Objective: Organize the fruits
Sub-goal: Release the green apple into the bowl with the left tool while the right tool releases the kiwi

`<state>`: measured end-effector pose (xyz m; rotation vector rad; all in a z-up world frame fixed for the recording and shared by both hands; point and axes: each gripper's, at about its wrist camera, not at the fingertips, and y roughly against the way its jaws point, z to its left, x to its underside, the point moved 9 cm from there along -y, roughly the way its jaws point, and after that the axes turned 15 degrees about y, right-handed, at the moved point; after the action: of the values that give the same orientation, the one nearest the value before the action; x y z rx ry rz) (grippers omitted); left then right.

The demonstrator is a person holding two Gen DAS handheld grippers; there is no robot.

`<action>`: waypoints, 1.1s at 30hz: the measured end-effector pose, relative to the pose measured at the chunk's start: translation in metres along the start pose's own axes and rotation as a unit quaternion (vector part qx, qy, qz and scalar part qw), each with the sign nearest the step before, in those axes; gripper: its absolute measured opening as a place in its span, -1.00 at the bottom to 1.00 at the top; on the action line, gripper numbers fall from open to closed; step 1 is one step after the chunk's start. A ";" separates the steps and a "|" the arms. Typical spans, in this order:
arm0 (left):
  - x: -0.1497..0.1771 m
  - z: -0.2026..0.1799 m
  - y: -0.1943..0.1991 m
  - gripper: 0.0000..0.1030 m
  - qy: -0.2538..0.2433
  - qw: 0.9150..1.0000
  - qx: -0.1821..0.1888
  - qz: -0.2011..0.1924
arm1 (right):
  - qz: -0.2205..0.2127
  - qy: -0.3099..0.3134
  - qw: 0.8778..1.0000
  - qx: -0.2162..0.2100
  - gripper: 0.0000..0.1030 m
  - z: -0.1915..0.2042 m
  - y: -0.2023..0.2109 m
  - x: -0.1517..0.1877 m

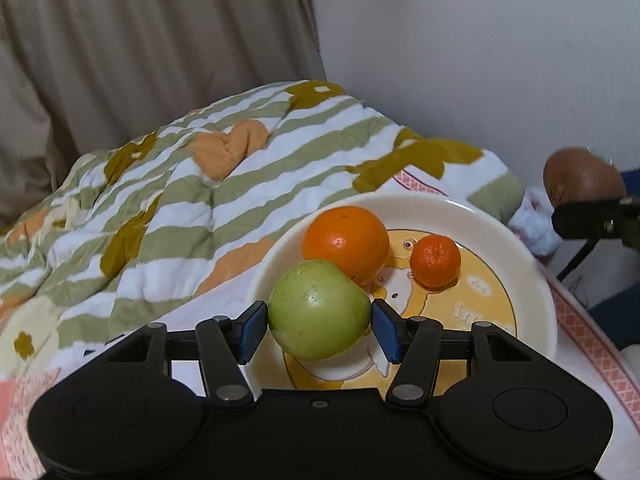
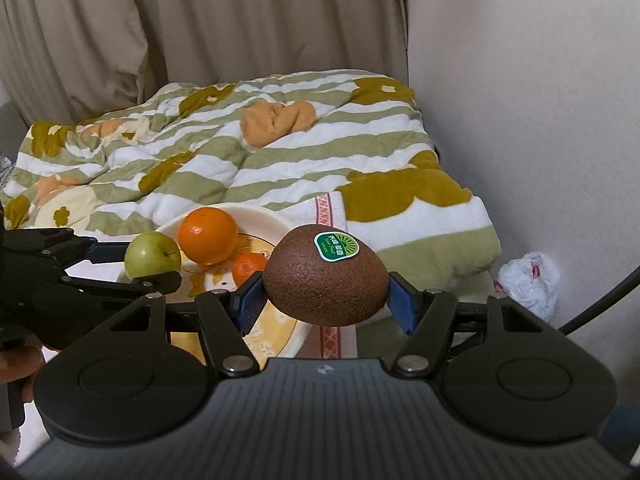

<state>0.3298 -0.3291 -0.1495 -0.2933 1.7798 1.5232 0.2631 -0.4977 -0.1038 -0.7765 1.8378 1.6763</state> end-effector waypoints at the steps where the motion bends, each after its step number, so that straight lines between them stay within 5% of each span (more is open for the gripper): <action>1: 0.001 -0.002 -0.002 0.19 -0.005 1.000 0.000 0.001 | 0.001 -0.001 1.000 0.001 0.55 -0.001 -0.001 0.000; 3: 0.003 -0.004 -0.004 0.20 -0.014 1.000 0.001 0.005 | 0.002 -0.003 1.000 0.002 0.55 -0.002 -0.003 0.001; 5: -0.001 -0.006 -0.001 0.52 -0.020 1.000 0.000 -0.011 | 0.003 -0.006 1.000 0.003 0.55 -0.002 -0.003 0.001; 6: -0.004 -0.006 0.002 0.91 -0.023 1.000 -0.003 -0.022 | 0.003 -0.008 1.000 0.003 0.55 -0.002 -0.003 0.001; 7: -0.008 -0.006 0.007 1.00 -0.025 0.999 -0.006 -0.034 | 0.002 -0.009 1.000 0.003 0.55 -0.003 -0.002 0.000; 16: -0.013 0.010 0.033 1.00 0.031 0.999 0.014 -0.026 | -0.009 0.000 1.000 -0.004 0.55 0.000 0.006 -0.009; 33: 0.006 0.052 0.082 1.00 0.124 0.992 -0.013 -0.022 | 0.020 0.074 0.994 -0.076 0.55 0.067 -0.027 0.001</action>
<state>0.2957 -0.2585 -0.0929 -0.5510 1.9304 1.5334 0.2822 -0.4326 -0.1292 -0.9560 1.8507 1.8446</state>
